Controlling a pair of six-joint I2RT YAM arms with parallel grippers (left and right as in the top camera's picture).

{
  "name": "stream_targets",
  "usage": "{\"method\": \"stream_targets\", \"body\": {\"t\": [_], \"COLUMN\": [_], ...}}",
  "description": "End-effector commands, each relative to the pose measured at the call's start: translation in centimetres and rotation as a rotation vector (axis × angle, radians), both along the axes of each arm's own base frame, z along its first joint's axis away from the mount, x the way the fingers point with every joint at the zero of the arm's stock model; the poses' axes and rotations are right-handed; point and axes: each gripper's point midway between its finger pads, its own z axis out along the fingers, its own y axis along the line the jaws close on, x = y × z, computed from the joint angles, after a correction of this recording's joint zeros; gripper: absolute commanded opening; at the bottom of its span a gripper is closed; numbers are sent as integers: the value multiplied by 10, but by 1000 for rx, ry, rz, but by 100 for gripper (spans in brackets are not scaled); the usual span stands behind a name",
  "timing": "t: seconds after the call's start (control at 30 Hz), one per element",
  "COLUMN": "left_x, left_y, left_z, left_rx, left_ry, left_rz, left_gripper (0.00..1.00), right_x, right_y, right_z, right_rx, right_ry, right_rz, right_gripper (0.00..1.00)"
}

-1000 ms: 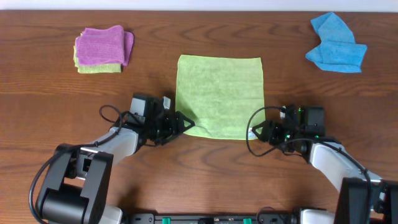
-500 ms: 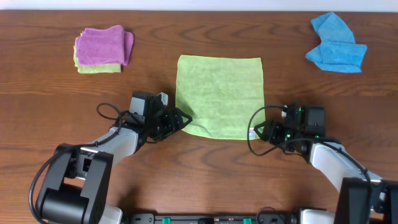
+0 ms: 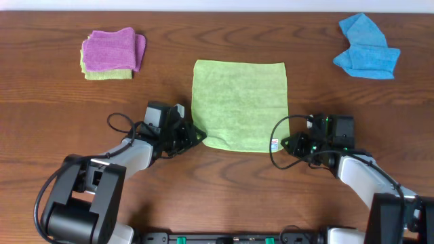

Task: Fold the cloth
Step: 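Close both grippers on the green cloth's near left and right corners, then lift both corners and carry them forward over the cloth's far edge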

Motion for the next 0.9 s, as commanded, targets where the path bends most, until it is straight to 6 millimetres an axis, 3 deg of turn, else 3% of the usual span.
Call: {"method": "stream_targets", "body": {"t": [0.0, 0.13, 0.3, 0.87], "left_x": [-3, -3, 1, 12], "left_y": [1, 1, -2, -19], "left_z": [-6, -6, -1, 24], "left_rx": [14, 12, -10, -130], "left_ry": [11, 15, 1, -43], "left_rz": [0, 5, 9, -26], "left_gripper": [28, 6, 6, 6], "right_x": [-1, -1, -1, 25], "right_y": [4, 4, 4, 8], "right_z": [-2, -2, -2, 24], "right_rx": [-2, -2, 1, 34], "right_ry": [8, 8, 11, -57], "right_rz": [14, 14, 12, 14], "right_gripper": [16, 14, 2, 1]}}
